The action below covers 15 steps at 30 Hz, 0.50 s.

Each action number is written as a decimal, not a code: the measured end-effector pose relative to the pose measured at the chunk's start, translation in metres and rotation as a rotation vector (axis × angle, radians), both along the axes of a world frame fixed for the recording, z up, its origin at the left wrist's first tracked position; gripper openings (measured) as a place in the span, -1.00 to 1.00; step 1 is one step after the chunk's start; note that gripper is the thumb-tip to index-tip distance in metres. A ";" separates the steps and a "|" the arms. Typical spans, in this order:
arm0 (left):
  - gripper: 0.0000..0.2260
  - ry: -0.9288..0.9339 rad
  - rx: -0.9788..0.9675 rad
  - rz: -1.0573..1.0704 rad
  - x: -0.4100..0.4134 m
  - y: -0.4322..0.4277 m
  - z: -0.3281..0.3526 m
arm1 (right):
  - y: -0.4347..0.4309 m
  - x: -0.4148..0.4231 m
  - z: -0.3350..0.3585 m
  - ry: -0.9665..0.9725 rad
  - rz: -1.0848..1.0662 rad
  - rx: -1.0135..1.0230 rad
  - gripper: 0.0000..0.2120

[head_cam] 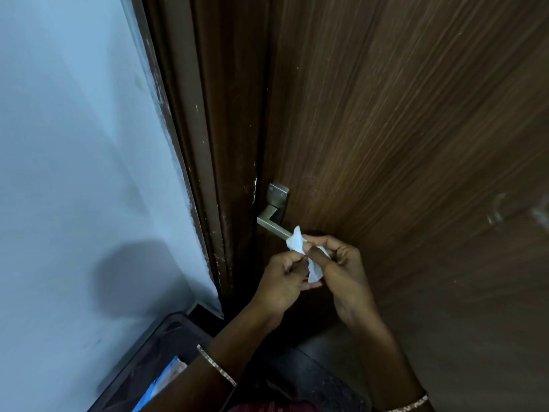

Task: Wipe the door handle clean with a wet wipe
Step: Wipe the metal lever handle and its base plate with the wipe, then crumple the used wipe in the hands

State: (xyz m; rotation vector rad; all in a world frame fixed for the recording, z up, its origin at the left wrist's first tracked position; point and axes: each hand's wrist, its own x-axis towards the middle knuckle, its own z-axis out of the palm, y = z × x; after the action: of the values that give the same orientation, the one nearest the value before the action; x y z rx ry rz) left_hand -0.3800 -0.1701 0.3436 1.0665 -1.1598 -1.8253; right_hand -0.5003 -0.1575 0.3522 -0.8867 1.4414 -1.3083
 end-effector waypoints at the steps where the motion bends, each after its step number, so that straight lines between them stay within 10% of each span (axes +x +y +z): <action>1: -0.74 0.002 0.000 0.004 0.001 0.000 0.002 | 0.001 0.000 0.001 0.008 -0.004 -0.001 -0.86; 15: -0.82 -0.017 0.062 0.210 0.032 0.046 0.015 | 0.060 0.015 0.018 0.220 -0.073 -0.082 -0.78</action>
State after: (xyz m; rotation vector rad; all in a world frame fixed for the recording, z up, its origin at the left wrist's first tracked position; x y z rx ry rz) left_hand -0.3476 -0.1238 0.3583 1.1938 -0.9672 -1.6997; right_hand -0.4855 -0.0973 0.3700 -1.0675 1.6115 -1.3651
